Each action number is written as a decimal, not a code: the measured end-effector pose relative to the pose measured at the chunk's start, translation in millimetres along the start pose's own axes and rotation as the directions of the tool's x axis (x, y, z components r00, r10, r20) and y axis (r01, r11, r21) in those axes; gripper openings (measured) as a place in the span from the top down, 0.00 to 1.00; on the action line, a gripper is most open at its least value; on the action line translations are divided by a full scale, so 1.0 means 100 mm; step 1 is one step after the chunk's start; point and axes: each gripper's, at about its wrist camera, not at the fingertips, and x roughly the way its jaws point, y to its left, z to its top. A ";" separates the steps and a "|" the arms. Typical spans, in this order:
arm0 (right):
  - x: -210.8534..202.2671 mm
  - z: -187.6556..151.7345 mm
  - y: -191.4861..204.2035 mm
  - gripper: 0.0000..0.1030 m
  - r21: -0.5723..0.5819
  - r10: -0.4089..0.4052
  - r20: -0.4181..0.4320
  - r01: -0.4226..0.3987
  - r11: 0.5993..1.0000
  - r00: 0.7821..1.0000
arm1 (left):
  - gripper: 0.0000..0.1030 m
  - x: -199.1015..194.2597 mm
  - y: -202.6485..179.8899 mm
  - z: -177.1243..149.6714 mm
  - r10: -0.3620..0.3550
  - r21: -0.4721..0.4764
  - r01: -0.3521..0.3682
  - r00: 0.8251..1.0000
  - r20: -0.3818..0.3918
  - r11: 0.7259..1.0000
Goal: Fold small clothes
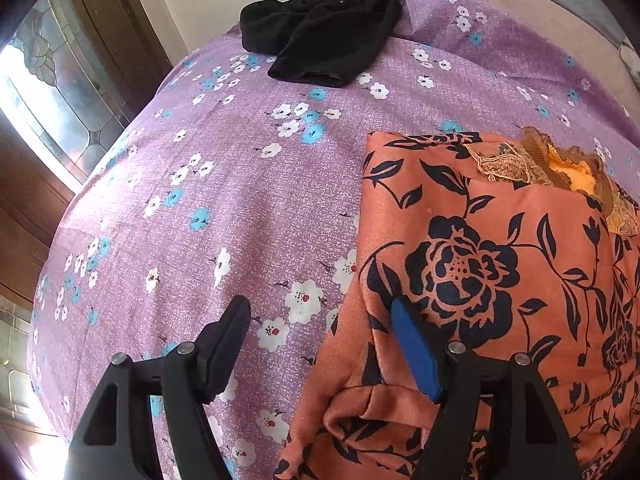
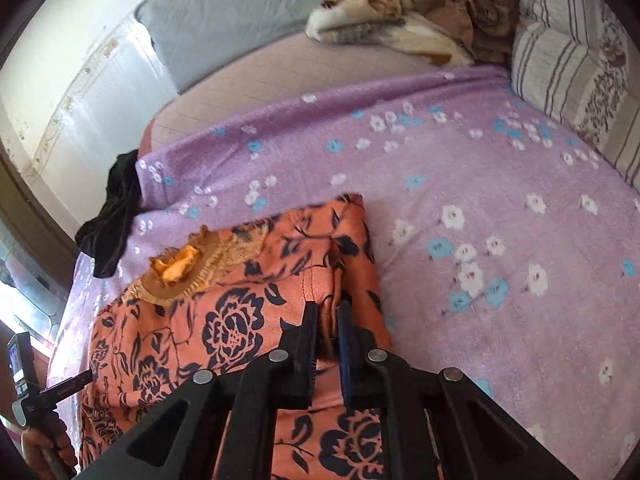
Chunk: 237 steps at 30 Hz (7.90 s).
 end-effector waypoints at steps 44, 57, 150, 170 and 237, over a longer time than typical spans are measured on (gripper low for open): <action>0.34 -0.40 0.87 0.79 -0.259 0.256 -0.147 -0.287 0.922 0.955 | 0.19 -0.26 -1.04 -0.18 -0.193 0.291 0.164 0.978 0.076 0.943; 0.35 -0.25 0.65 0.79 -0.181 0.195 -0.139 -0.219 0.959 0.971 | 0.19 -0.06 -0.66 0.00 -0.103 0.178 0.097 0.994 0.021 0.979; -1.71 -1.25 -0.21 0.94 -0.115 0.358 -0.079 -0.365 0.924 0.930 | 0.93 -1.38 1.00 -1.41 -0.665 -0.098 0.659 0.745 -0.052 0.746; 0.54 0.93 -0.34 0.85 0.242 0.123 0.056 -0.133 0.961 0.991 | 0.79 0.50 0.36 0.80 -0.491 -0.308 0.454 0.869 -0.055 0.836; -0.17 -0.55 0.75 0.78 -0.213 0.045 -0.004 -0.045 0.976 0.999 | 0.40 -0.86 -0.50 -0.52 -0.122 0.042 0.116 0.977 0.174 0.992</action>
